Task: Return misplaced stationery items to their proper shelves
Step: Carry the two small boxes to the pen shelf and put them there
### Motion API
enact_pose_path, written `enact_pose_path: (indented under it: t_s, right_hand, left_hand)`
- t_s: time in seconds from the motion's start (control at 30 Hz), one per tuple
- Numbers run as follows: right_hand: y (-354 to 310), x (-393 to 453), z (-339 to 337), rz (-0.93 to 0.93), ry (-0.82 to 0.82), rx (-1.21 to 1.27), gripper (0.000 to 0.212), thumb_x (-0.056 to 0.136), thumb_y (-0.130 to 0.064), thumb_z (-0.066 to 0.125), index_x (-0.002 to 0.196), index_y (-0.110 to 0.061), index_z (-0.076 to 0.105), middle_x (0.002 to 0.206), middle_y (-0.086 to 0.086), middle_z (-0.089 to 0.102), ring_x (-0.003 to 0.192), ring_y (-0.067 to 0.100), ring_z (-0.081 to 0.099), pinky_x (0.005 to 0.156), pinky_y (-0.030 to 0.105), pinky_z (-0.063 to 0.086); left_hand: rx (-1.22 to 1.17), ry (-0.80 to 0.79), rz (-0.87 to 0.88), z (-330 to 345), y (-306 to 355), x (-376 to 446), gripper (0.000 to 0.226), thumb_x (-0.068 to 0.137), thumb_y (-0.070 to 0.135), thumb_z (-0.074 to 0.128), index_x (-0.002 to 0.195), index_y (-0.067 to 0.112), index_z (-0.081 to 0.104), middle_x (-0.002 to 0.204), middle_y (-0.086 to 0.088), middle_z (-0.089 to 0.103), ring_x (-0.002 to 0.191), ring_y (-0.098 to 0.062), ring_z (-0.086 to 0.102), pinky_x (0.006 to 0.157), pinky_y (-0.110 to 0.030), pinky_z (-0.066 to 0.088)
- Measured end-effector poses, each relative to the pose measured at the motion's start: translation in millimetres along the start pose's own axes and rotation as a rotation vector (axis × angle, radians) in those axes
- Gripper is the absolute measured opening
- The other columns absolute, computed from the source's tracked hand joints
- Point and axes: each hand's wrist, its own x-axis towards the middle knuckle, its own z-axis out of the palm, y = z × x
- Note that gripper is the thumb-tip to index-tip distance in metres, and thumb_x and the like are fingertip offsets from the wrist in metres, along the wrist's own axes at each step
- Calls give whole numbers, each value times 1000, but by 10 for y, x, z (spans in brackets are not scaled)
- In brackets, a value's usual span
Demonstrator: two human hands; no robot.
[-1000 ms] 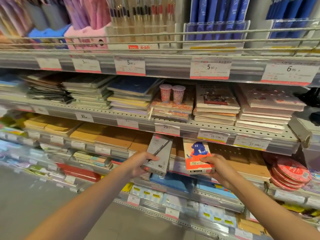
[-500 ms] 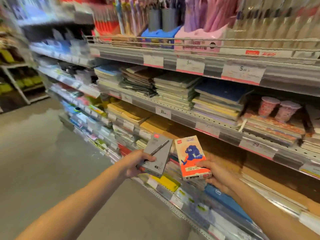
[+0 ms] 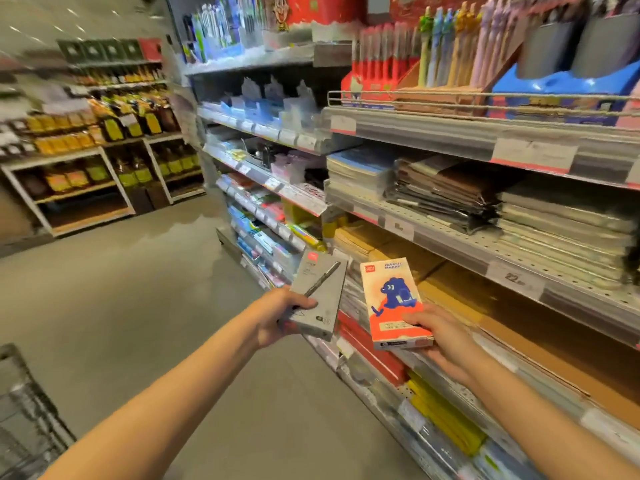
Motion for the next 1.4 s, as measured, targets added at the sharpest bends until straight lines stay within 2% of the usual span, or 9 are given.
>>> enact_pose_path:
  t_s: [0.1, 0.4, 0.53, 0.67, 0.8, 0.93, 1.0, 1.13, 1.4]
  right_hand:
    - [-86, 324, 334, -10, -44, -29, 9, 82, -4, 58, 87, -11, 54, 79, 7, 70, 62, 16, 67, 56, 26, 55]
    - [-329, 1520, 1261, -27, -204, -77, 36, 82, -8, 58, 117, -2, 52, 95, 13, 69, 73, 20, 68, 66, 32, 55]
    - [-491, 2188, 1677, -45, -253, -82, 20, 83, -4, 55, 102, -8, 54, 78, 7, 68, 55, 12, 67, 42, 20, 49]
    - [-692, 2870, 2067, -54, -311, -134, 14, 84, -4, 54, 96, -12, 54, 83, 8, 67, 66, 17, 65, 46, 22, 50]
    - [-836, 3488, 2478, -48, -379, -144, 12, 84, -5, 54, 93, -13, 55, 81, 6, 68, 64, 15, 66, 52, 26, 51]
    - [-877, 4045, 2939, -18, -427, -161, 37, 77, -9, 59, 112, -1, 56, 82, 8, 72, 63, 16, 69, 55, 26, 54]
    - [-873, 4331, 3180, -16, -435, -150, 33, 80, -5, 56, 113, 0, 55, 85, 11, 72, 66, 18, 70, 64, 32, 56]
    - [-843, 4876, 3695, -23, -447, -138, 16, 81, -3, 55, 96, -9, 56, 64, -1, 74, 58, 13, 70, 66, 34, 56]
    - [-946, 5952, 4997, -35, -372, -73, 10, 82, -5, 54, 87, -13, 56, 56, -3, 72, 51, 10, 67, 56, 29, 55]
  left_hand:
    - [-38, 49, 23, -368, 146, 96, 27, 86, -4, 45, 88, 17, 63, 62, 7, 74, 65, -9, 68, 45, -20, 53]
    - [-121, 195, 67, -1308, 548, 706, 27, 86, -6, 44, 83, 15, 61, 54, 6, 70, 44, -5, 65, 33, -11, 40]
    - [-135, 246, 95, -1752, 801, 1105, 26, 85, -6, 45, 82, 15, 62, 56, 5, 71, 48, -7, 67, 38, -16, 47]
    - [-175, 315, 111, -2257, 1078, 1512, 23, 82, -4, 49, 87, 15, 62, 69, 0, 71, 56, -10, 68, 55, -21, 53]
    - [-218, 375, 130, -2749, 1321, 1829, 23, 82, -4, 50, 91, 14, 61, 71, 0, 72, 57, -11, 69, 54, -19, 53]
    - [-244, 403, 137, -3256, 1492, 2114, 25, 81, -3, 50, 95, 14, 62, 74, -1, 73, 62, -13, 69, 62, -24, 51]
    - [-256, 417, 139, -3545, 1594, 2267, 26, 81, -3, 51, 98, 13, 62, 75, -1, 74, 64, -14, 70, 65, -26, 52]
    - [-255, 409, 149, -4181, 1845, 2619, 26, 77, -2, 55, 97, 12, 63, 73, 0, 75, 63, -14, 70, 65, -25, 53]
    - [-240, 390, 152, -5655, 2519, 3269, 23, 83, -3, 50, 96, 12, 62, 69, 0, 74, 58, -12, 70, 58, -23, 51]
